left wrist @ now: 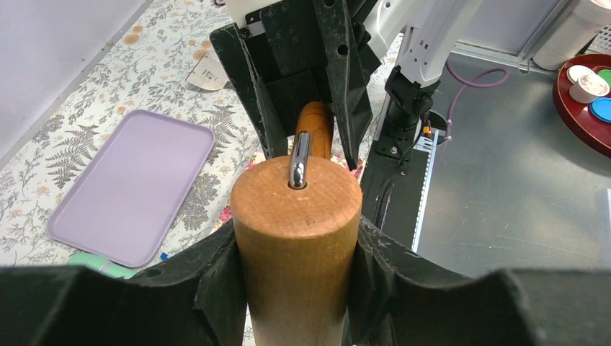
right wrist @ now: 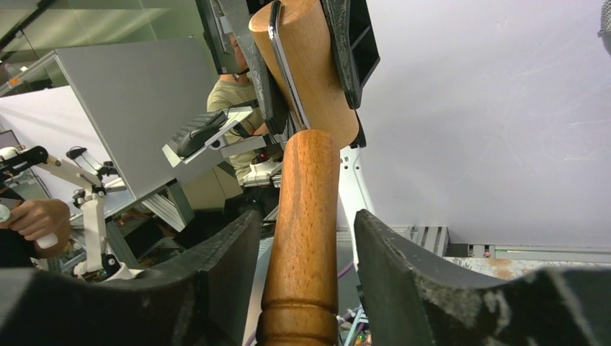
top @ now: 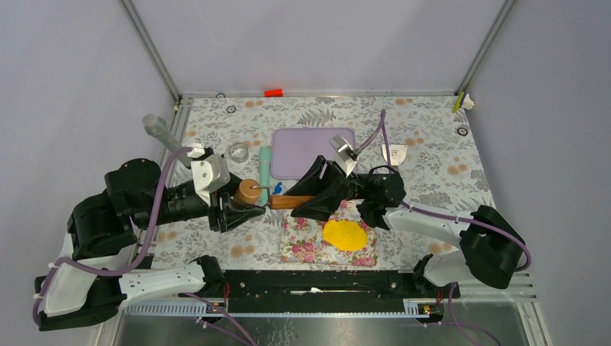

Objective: Roll out the dumpling wrappers from the dough
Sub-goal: Flatten out the dough on the work surface.

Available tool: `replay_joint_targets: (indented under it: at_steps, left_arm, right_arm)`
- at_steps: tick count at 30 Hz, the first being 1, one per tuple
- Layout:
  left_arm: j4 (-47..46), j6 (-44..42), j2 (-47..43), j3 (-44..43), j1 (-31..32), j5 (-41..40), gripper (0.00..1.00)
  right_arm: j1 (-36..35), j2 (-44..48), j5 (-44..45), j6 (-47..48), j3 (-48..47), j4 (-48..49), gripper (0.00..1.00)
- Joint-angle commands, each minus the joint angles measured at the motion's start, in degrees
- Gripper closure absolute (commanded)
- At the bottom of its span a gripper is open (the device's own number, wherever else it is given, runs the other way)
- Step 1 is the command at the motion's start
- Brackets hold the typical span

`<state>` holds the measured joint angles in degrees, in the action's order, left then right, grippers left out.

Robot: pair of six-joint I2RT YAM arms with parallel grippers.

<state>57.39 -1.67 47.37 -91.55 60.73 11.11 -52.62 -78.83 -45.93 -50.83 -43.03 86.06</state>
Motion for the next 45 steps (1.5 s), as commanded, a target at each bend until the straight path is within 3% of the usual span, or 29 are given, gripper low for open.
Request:
replay_joint_targets:
  at_steps: [1, 5, 10, 12, 16, 18, 30, 35, 45]
  left_arm:
    - [-4.12, -0.36, 0.7, -1.8, 0.26, 0.03, 1.0]
    - [-4.12, -0.37, 0.84, -1.64, 0.26, -0.18, 1.0]
    - [-4.29, -0.15, 0.19, -0.99, 0.23, -0.87, 1.0]
    - [-4.41, -0.15, -0.15, -0.67, 0.2, -1.06, 1.0]
    - [-4.39, -0.26, -0.52, -0.36, 0.26, -1.56, 1.0]
    - [-4.4, -0.27, -0.61, -0.33, 0.27, -1.54, 1.0]
    - [-4.87, -0.43, -0.94, 0.78, 0.25, -2.4, 1.0]
    - [-4.95, 0.34, -0.93, 1.07, 0.21, -3.39, 1.0]
    - [-4.89, 9.43, 1.17, -1.06, 0.18, -10.58, 1.0]
  right_arm:
    - [-0.99, -0.38, -2.03, -0.6, -3.51, 12.6, 0.46]
    - [-1.16, -0.68, -2.55, -0.87, -4.21, 12.55, 0.57]
    - [-1.34, -0.41, -1.16, -0.77, -4.0, 12.55, 0.58]
    - [-1.43, -0.21, -0.82, -0.64, -3.89, 12.55, 0.55]
    - [-1.43, 0.36, 1.4, 0.75, -2.65, 12.55, 0.37]
    - [-1.43, 0.63, 1.1, 1.47, -2.31, 12.57, 0.36]
    - [-1.73, -0.1, 0.79, 1.0, -3.36, 12.62, 0.57]
    - [-1.83, 0.5, 2.46, 1.49, -2.53, 12.59, 0.46]
    - [-1.86, 1.12, 5.12, 2.79, -1.1, 12.64, 0.45]
